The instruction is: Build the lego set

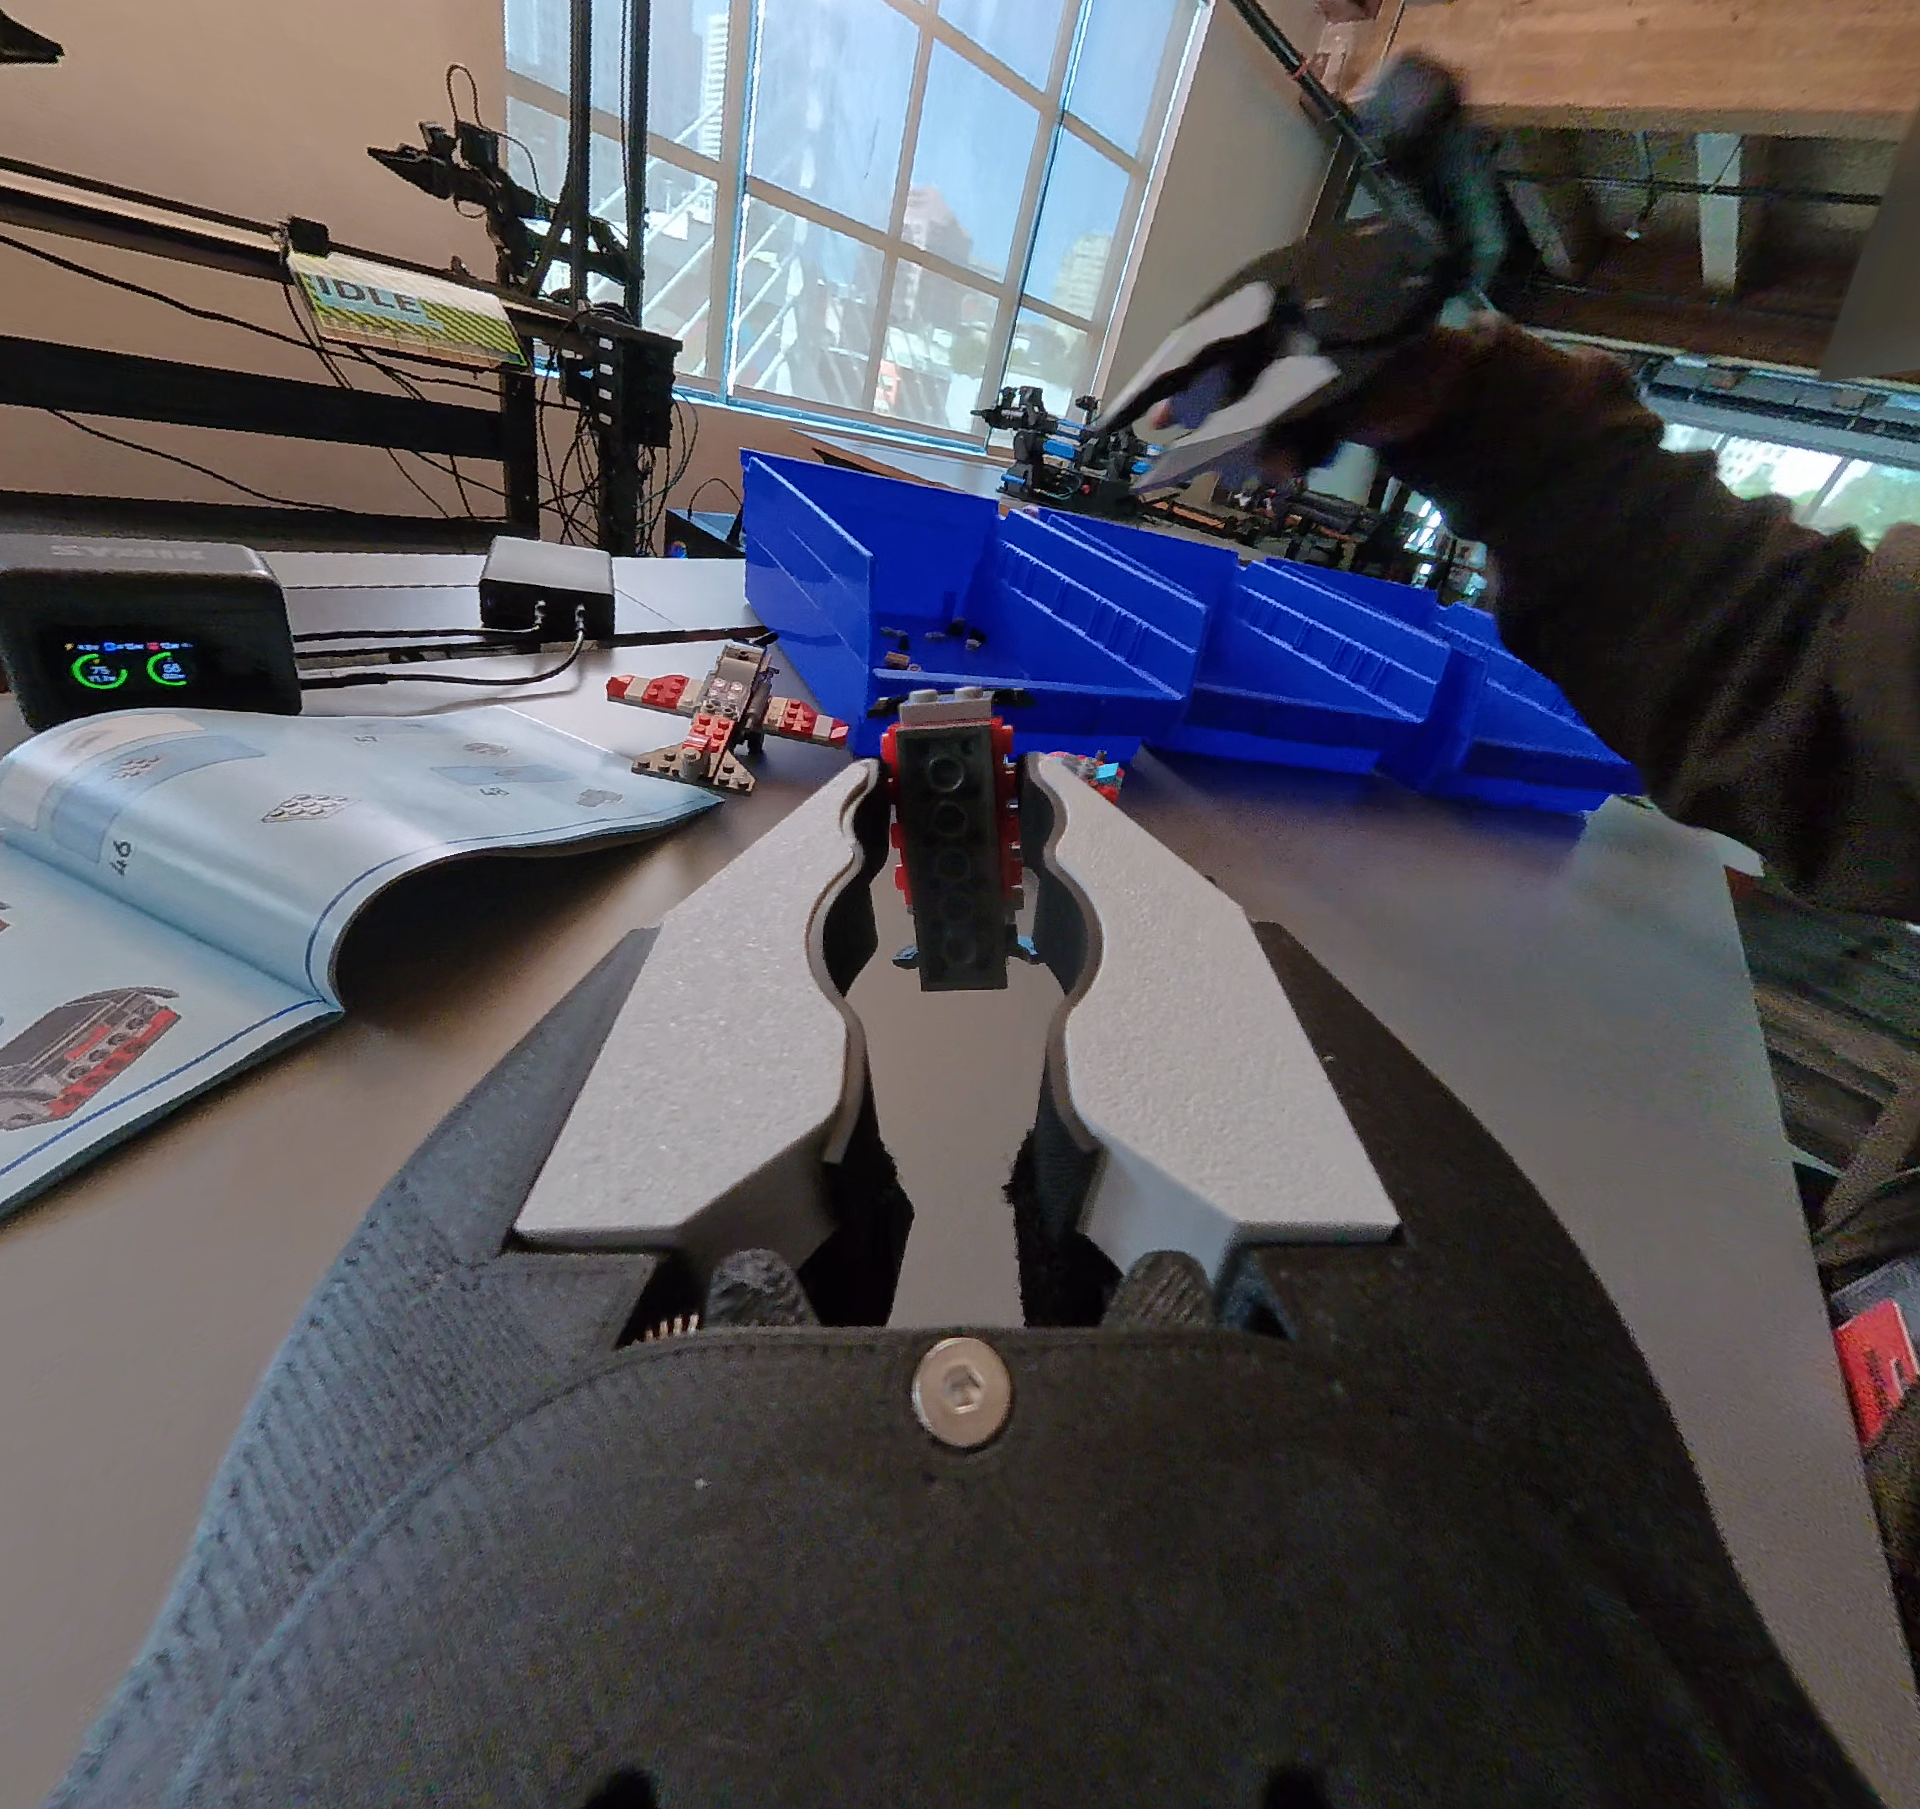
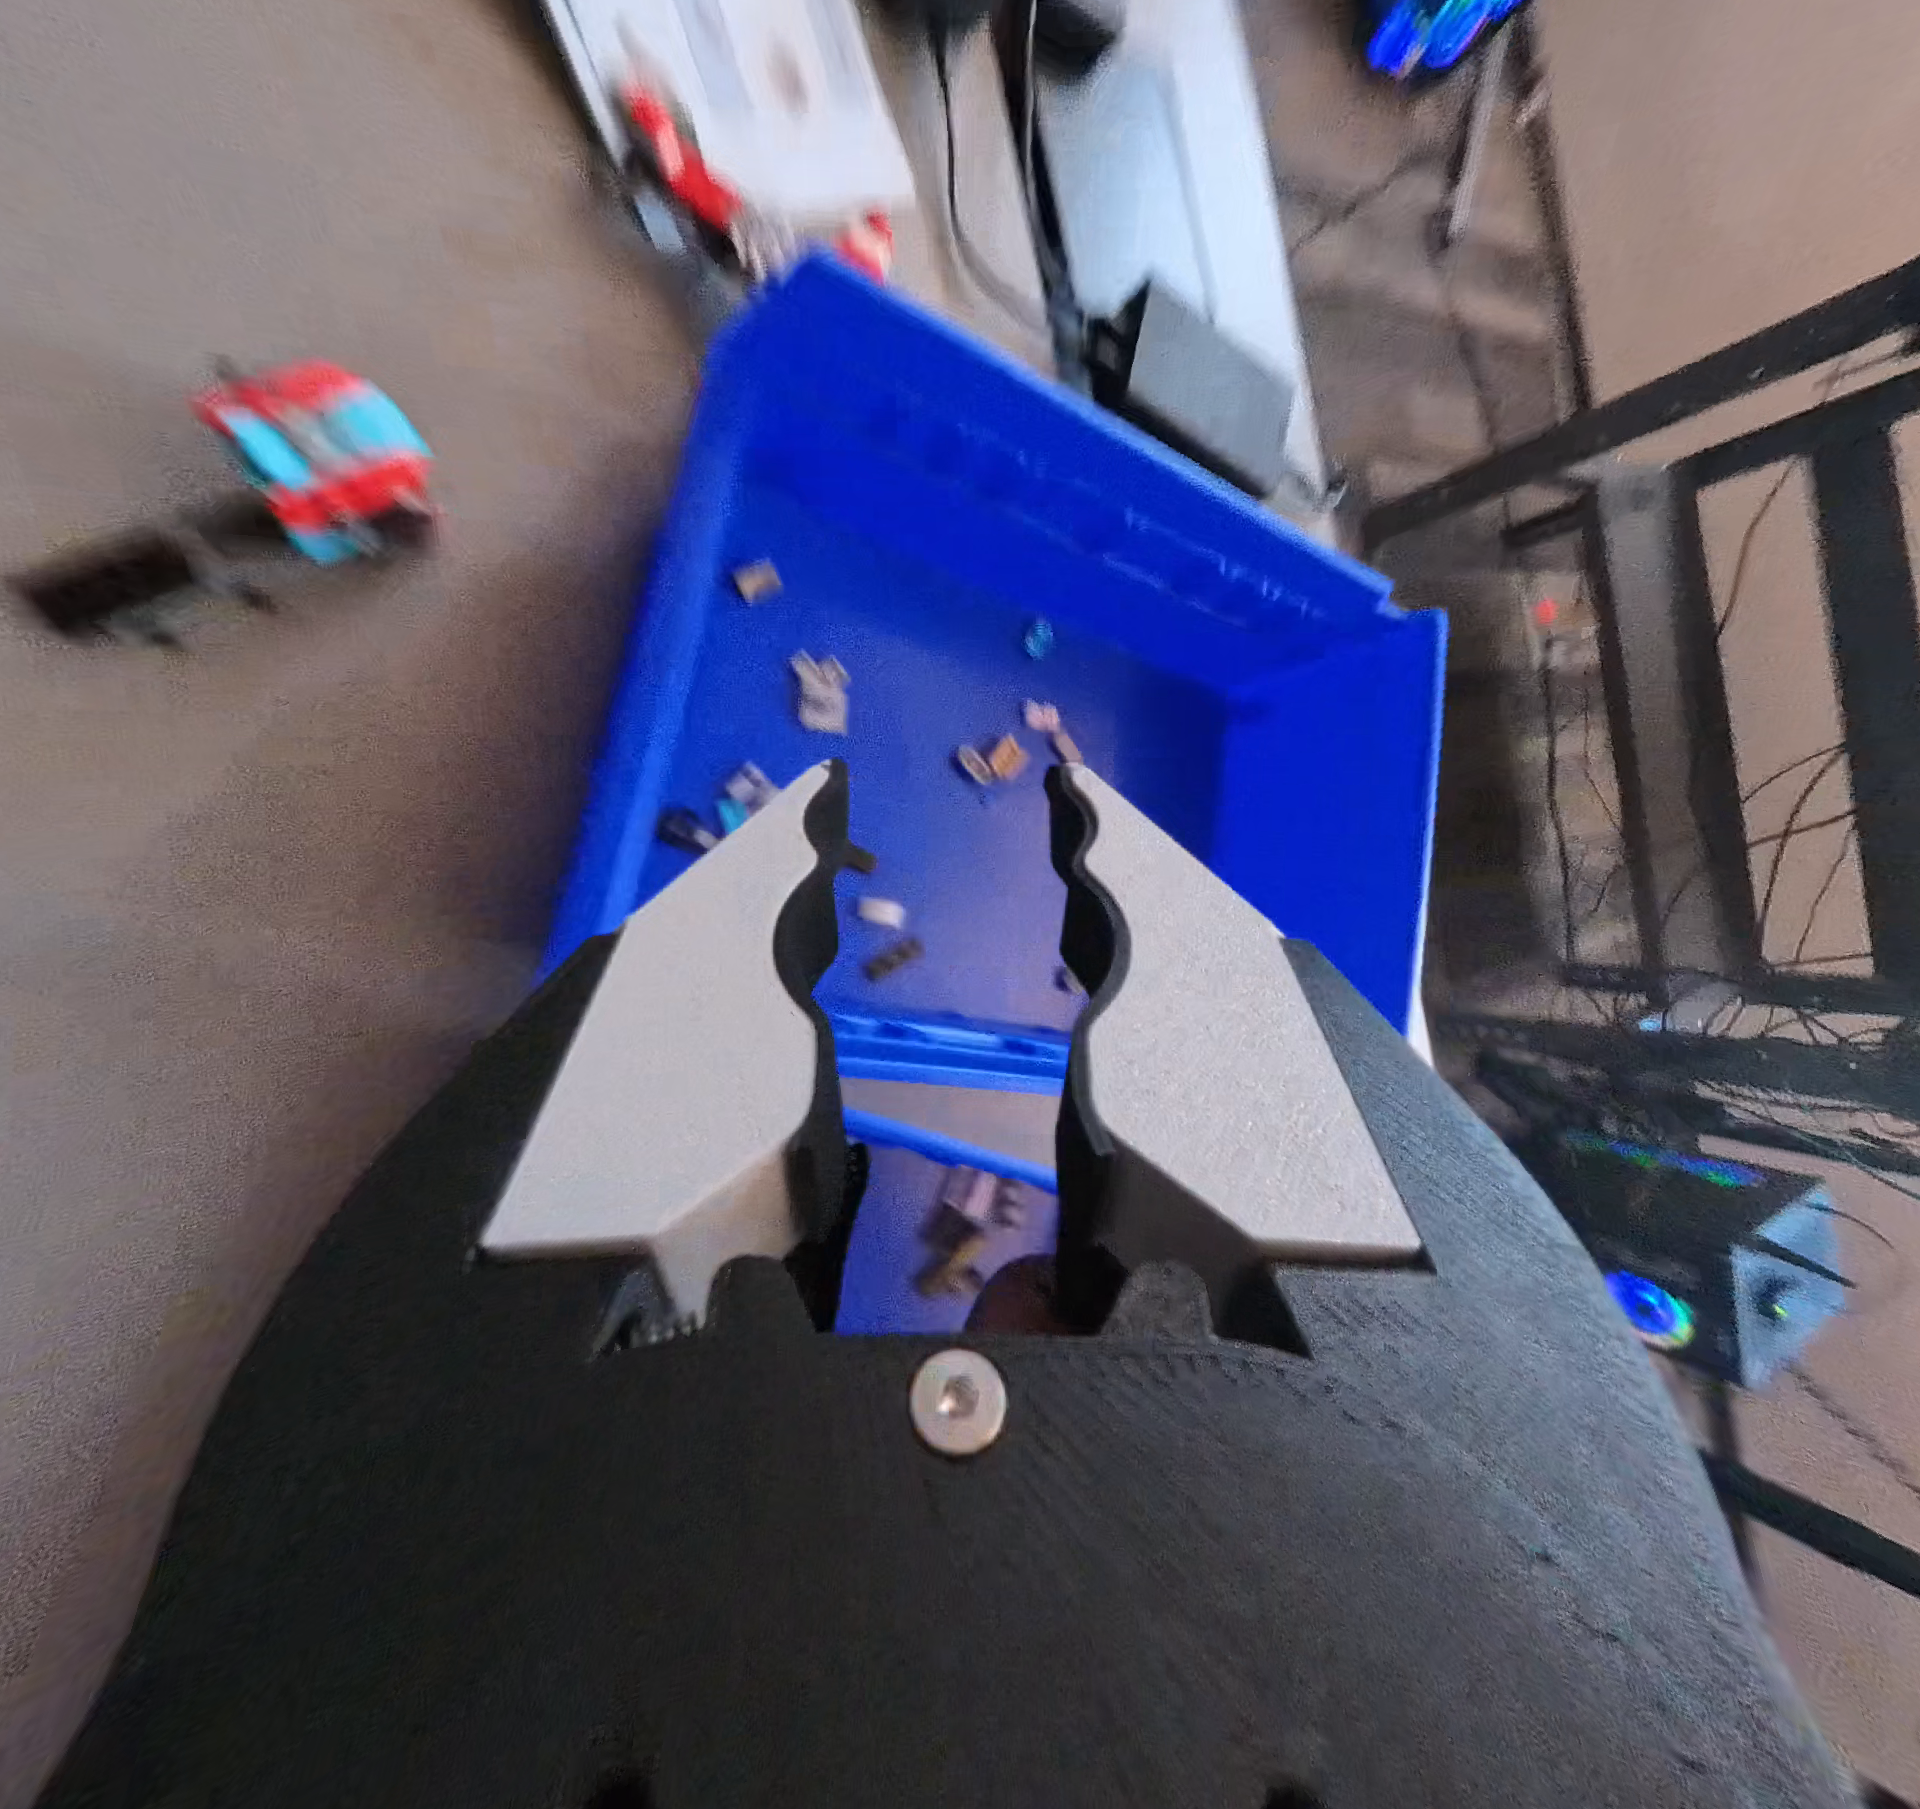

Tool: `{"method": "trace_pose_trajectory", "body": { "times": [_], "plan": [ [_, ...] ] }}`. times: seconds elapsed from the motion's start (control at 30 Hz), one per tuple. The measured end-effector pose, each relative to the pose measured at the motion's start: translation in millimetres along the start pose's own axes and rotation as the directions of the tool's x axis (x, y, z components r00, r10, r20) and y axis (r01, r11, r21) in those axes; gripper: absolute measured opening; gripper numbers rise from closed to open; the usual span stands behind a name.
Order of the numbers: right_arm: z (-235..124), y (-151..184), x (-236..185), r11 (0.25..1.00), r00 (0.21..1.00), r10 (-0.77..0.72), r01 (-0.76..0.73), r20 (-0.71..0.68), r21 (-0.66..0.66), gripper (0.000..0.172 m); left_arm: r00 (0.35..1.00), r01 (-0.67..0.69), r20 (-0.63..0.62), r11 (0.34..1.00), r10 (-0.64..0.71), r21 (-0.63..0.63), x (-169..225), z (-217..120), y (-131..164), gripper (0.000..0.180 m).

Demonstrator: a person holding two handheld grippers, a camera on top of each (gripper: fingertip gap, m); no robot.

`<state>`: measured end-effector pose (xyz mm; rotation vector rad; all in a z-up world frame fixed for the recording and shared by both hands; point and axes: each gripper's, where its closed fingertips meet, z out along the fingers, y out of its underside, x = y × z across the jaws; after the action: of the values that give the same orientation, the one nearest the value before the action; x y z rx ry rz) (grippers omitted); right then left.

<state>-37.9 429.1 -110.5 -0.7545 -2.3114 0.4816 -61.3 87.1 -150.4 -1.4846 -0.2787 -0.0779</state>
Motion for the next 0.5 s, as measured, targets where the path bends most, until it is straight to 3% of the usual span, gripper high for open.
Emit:
{"method": "trace_pose_trajectory", "body": {
  "times": [0.2, 0.5],
  "plan": [
    [99, 67, 46, 0.926, 0.965, -0.089, 0.172, 0.246, -0.337, 0.035, 1.0, 0.009, 0.007, 1.0, -0.009, 0.011, 4, -5, -4, 0.025],
    [149, 100, 57, 0.86, 0.922, -0.04, 0.227, 0.385, -0.456, 0.027, 0.998, 0.069, -0.005, 0.997, -0.068, 0.036, 2, -9, -8, 0.024]
  ]
}}
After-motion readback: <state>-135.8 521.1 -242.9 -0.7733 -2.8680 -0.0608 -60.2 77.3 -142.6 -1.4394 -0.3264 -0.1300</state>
